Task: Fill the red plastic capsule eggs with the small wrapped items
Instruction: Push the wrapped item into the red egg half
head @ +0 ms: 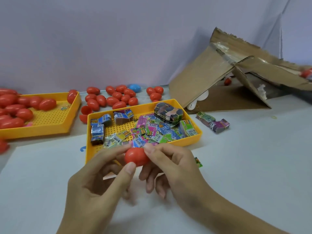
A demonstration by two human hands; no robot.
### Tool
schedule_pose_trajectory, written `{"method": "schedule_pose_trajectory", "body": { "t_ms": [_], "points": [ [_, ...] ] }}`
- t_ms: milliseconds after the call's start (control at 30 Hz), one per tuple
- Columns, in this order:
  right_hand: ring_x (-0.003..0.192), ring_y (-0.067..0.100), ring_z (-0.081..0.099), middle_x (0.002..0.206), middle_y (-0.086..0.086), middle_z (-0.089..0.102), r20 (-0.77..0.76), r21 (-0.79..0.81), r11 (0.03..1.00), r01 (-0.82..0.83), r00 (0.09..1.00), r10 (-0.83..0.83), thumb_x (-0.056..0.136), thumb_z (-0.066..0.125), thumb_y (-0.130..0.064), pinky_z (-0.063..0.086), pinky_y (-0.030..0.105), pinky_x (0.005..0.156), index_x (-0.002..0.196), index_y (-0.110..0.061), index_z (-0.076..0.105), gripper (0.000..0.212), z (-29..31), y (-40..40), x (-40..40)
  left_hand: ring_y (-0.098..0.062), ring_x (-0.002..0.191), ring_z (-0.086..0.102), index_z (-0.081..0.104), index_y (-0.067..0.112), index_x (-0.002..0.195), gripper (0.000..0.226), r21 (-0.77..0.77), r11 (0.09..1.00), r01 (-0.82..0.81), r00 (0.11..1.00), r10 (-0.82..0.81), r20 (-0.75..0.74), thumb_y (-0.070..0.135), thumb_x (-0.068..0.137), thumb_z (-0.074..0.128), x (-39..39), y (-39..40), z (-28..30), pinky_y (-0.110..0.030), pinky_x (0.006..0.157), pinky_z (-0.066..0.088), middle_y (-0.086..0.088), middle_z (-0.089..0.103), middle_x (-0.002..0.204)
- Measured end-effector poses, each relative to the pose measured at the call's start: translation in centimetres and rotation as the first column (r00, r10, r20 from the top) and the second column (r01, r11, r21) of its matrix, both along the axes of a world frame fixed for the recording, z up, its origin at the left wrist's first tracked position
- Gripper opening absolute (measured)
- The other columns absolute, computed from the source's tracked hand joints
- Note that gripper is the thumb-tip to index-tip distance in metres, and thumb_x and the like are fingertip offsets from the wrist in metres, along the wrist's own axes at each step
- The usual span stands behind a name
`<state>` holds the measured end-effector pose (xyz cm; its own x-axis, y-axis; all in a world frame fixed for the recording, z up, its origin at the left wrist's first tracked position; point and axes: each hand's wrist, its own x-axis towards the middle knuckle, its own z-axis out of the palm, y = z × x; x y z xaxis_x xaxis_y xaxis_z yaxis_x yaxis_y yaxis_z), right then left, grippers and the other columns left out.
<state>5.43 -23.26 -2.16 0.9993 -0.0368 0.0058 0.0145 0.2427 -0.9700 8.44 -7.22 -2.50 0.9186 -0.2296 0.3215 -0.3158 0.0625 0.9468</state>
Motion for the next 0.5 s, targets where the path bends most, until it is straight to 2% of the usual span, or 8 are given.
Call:
{"method": "schedule_pose_trajectory", "body": {
  "t_ms": [67, 133, 267, 367, 500],
  "points": [
    [0.043, 0.017, 0.057, 0.063, 0.009, 0.066, 0.008, 0.005, 1.000, -0.002, 1.000, 0.001, 0.087, 0.065, -0.038, 0.037, 0.018, 0.035, 0.077, -0.009, 0.068, 0.031, -0.2, -0.1, 0.0, -0.030, 0.039, 0.052, 0.076, 0.026, 0.104, 0.038, 0.000, 1.000, -0.017, 0.999, 0.017, -0.030, 0.047, 0.073, 0.076, -0.1, -0.1, -0.3, -0.030, 0.039, 0.048, -0.010, 0.062, 0.068],
    [0.042, 0.017, 0.057, 0.061, 0.008, 0.066, 0.029, -0.016, 1.000, -0.001, 1.000, 0.001, 0.084, 0.067, -0.039, 0.038, 0.018, 0.035, 0.076, -0.013, 0.070, 0.027, -0.3, 0.0, 0.1, -0.028, 0.036, 0.047, 0.076, 0.021, 0.093, 0.031, -0.097, 0.995, 0.010, 0.988, -0.024, -0.151, 0.045, 0.076, 0.065, -0.1, 0.0, -0.6, -0.029, 0.037, 0.044, -0.013, 0.057, 0.060],
    [0.043, 0.019, 0.059, 0.061, 0.012, 0.067, 0.057, -0.043, 0.999, 0.014, 0.998, -0.011, 0.081, 0.074, -0.037, 0.040, 0.021, 0.035, 0.079, -0.010, 0.072, 0.026, -0.5, 0.1, 0.0, -0.024, 0.034, 0.047, 0.072, 0.013, 0.087, 0.048, -0.194, 0.981, 0.001, 0.914, -0.079, -0.397, 0.058, 0.077, 0.061, -0.7, -0.4, -0.3, -0.027, 0.037, 0.043, -0.019, 0.057, 0.057],
    [0.045, 0.022, 0.062, 0.062, 0.014, 0.067, 0.068, -0.051, 0.998, 0.020, 0.998, -0.016, 0.076, 0.072, -0.041, 0.042, 0.022, 0.037, 0.080, -0.010, 0.073, 0.031, -0.5, 0.1, -0.2, -0.022, 0.033, 0.049, 0.069, 0.006, 0.085, 0.053, -0.243, 0.970, -0.001, 0.881, -0.114, -0.459, 0.057, 0.084, 0.056, -1.1, -0.8, -0.5, -0.027, 0.037, 0.045, -0.017, 0.059, 0.056],
    [0.048, 0.023, 0.066, 0.065, 0.015, 0.070, 0.093, -0.085, 0.996, 0.018, 0.996, -0.010, 0.078, 0.078, -0.035, 0.045, 0.023, 0.038, 0.081, -0.016, 0.075, 0.020, -0.6, 0.3, -0.3, -0.023, 0.033, 0.050, 0.073, 0.007, 0.085, 0.054, -0.261, 0.965, -0.008, 0.870, -0.122, -0.477, 0.057, 0.084, 0.053, -0.7, -0.6, -0.4, -0.026, 0.037, 0.045, -0.019, 0.058, 0.056]
  ]
}}
